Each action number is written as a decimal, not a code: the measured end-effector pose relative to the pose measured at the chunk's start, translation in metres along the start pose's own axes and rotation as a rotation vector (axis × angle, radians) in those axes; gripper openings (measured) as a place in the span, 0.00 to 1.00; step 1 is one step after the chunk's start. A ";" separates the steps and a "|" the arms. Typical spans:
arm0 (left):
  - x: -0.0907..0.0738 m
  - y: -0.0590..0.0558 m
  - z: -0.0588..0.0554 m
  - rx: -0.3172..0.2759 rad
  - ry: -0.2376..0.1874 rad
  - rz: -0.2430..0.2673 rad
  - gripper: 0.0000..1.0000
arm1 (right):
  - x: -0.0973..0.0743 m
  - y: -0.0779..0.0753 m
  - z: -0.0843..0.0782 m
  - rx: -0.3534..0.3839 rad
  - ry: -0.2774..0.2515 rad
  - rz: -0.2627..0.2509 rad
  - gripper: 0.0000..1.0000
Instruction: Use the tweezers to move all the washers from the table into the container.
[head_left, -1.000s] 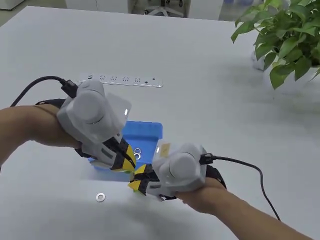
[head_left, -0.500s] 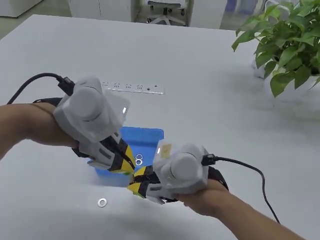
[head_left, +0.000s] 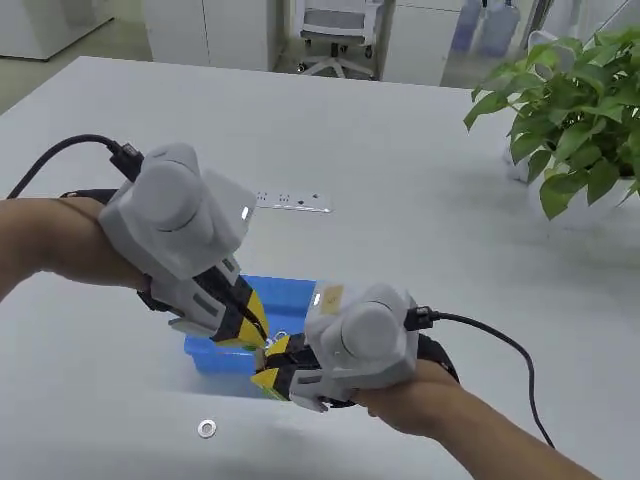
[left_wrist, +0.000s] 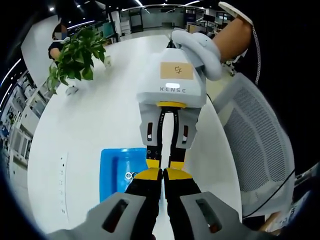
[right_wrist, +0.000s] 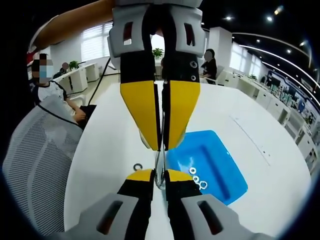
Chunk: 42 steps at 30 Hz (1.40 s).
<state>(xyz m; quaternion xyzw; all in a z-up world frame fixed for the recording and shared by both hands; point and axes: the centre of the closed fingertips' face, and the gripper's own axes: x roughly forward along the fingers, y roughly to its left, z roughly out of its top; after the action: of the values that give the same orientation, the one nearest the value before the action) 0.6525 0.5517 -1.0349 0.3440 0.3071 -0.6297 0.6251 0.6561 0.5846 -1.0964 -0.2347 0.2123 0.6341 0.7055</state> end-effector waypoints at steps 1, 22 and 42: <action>-0.001 0.001 0.000 0.003 0.001 0.002 0.06 | -0.001 -0.001 0.001 -0.003 0.000 -0.001 0.10; -0.016 0.031 -0.001 0.025 -0.003 0.046 0.06 | 0.002 -0.035 0.017 -0.038 0.004 -0.017 0.10; 0.003 0.058 -0.030 0.012 0.014 0.056 0.06 | 0.032 -0.061 0.000 -0.046 0.007 -0.005 0.10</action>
<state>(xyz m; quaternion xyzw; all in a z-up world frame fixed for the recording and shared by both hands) 0.7123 0.5723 -1.0520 0.3604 0.2979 -0.6112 0.6385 0.7201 0.6050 -1.1118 -0.2535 0.1994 0.6363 0.7008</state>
